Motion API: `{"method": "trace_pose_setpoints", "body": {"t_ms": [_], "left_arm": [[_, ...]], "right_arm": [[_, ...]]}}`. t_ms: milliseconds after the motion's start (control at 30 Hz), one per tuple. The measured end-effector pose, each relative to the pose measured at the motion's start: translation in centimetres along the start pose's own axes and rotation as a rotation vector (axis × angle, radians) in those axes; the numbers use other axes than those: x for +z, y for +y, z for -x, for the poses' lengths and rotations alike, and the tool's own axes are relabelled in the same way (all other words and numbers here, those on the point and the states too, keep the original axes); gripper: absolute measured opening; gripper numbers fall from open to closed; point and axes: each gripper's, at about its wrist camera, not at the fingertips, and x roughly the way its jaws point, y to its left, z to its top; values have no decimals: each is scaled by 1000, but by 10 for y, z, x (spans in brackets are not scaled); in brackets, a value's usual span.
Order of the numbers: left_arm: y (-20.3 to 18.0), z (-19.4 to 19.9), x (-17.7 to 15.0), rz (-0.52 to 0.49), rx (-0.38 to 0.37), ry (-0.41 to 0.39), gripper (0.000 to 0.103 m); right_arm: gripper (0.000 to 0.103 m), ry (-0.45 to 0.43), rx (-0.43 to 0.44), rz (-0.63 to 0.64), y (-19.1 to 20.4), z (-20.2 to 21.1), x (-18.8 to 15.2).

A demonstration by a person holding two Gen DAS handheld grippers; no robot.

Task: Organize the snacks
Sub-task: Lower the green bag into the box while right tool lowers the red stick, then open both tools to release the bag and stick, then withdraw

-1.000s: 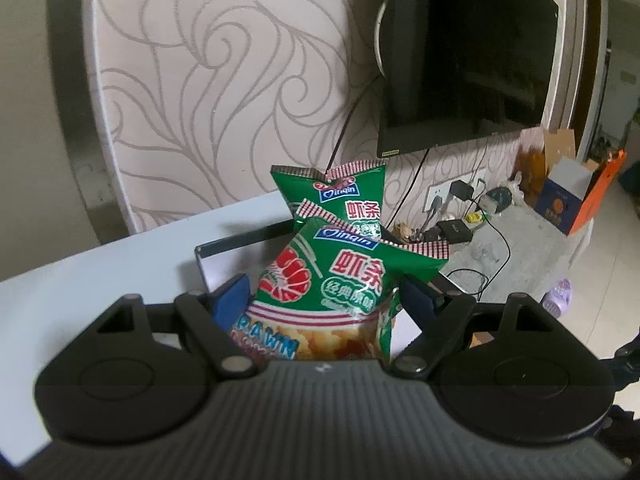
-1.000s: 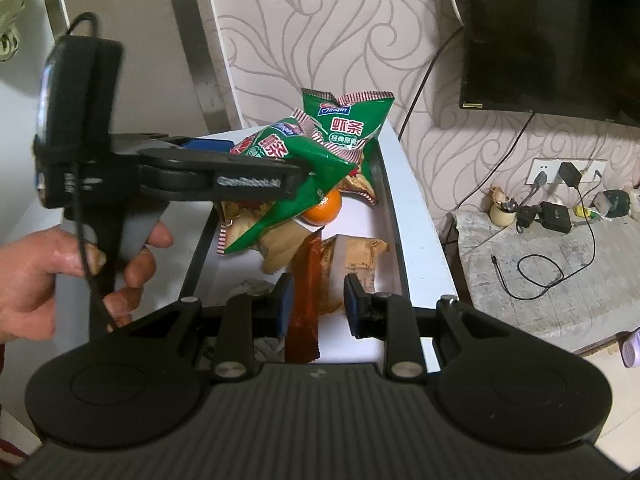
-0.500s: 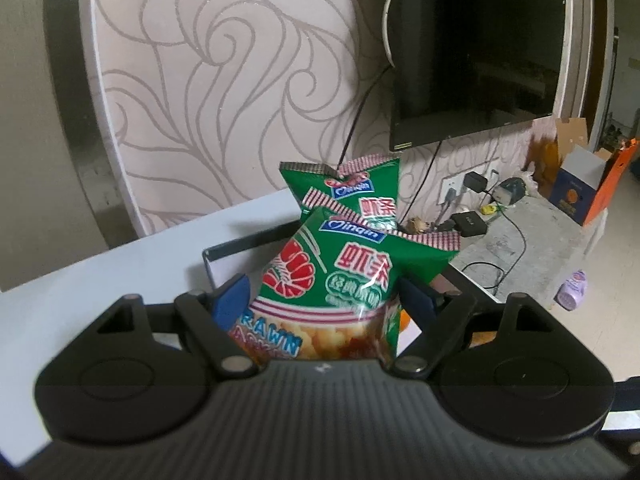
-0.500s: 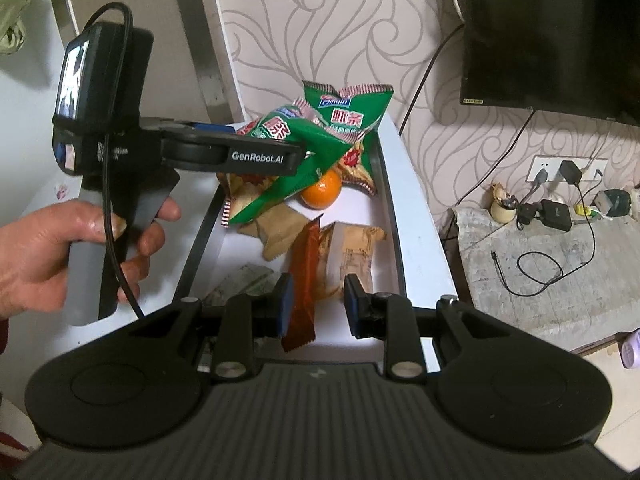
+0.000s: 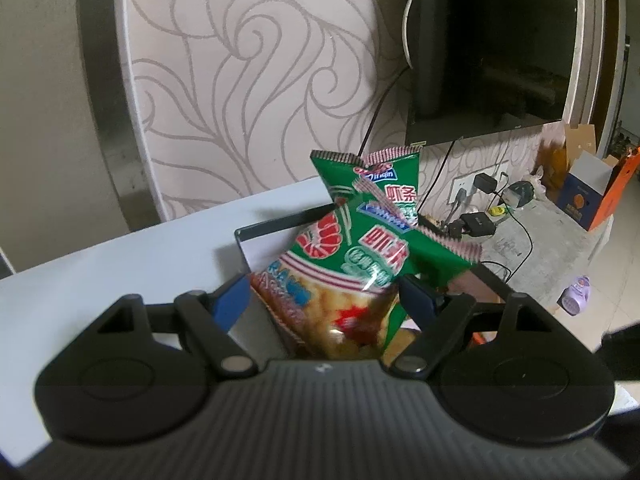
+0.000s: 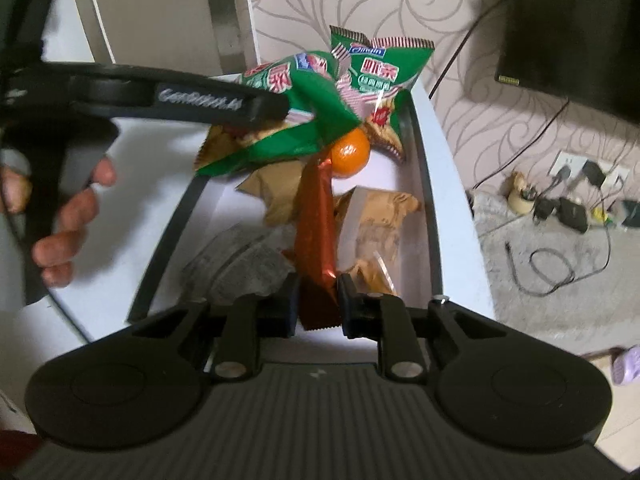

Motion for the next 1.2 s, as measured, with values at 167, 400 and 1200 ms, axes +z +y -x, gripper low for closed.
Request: {"method": "trace_pose_setpoints", "body": {"t_ms": [167, 400, 1200], "left_arm": [[-1, -8, 0, -7, 7, 21, 83], [-11, -23, 1, -60, 34, 25, 82], [-3, -19, 9, -113, -61, 47, 84]], "right_arm": [[22, -14, -26, 21, 0, -13, 10], [22, -27, -5, 0, 0, -1, 6], [24, -48, -27, -107, 20, 7, 4]]}}
